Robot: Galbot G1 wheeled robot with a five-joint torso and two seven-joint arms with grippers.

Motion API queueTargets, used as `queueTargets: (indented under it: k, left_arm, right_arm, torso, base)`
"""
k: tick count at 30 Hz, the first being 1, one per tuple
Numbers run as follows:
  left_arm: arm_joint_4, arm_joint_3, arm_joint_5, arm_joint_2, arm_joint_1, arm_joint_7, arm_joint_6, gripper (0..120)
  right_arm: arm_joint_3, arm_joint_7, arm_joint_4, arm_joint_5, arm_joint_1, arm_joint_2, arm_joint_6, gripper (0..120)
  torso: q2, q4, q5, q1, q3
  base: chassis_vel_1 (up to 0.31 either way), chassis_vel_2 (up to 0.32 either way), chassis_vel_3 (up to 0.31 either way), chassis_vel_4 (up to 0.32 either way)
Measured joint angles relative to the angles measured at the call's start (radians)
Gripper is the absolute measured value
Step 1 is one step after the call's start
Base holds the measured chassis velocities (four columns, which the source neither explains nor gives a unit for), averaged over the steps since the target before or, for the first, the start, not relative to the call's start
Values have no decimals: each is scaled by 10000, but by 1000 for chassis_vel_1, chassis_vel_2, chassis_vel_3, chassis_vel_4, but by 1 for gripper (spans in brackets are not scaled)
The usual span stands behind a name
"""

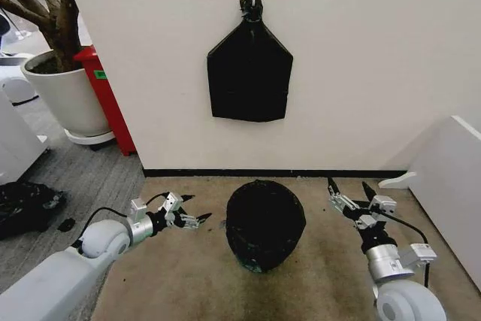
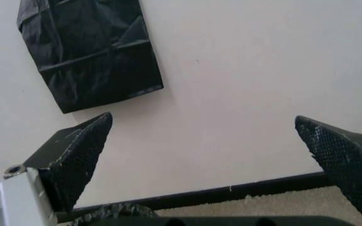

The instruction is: Place the garbage bag over the trash bin.

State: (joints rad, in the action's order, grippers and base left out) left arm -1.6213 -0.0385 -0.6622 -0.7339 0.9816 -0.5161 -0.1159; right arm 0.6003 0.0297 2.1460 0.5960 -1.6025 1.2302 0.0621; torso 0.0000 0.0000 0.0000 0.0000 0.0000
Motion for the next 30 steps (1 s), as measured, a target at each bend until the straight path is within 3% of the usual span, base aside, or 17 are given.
queueTargets:
  k: [30]
  left_arm:
    - [1357,1458,1087,-1004,-1143,-467,224,100]
  right_arm:
    - [-131,22,-140,-99,-33,128,2,100]
  torso:
    - [0,0,0,0,0]
  base:
    - [0,0,0,0]
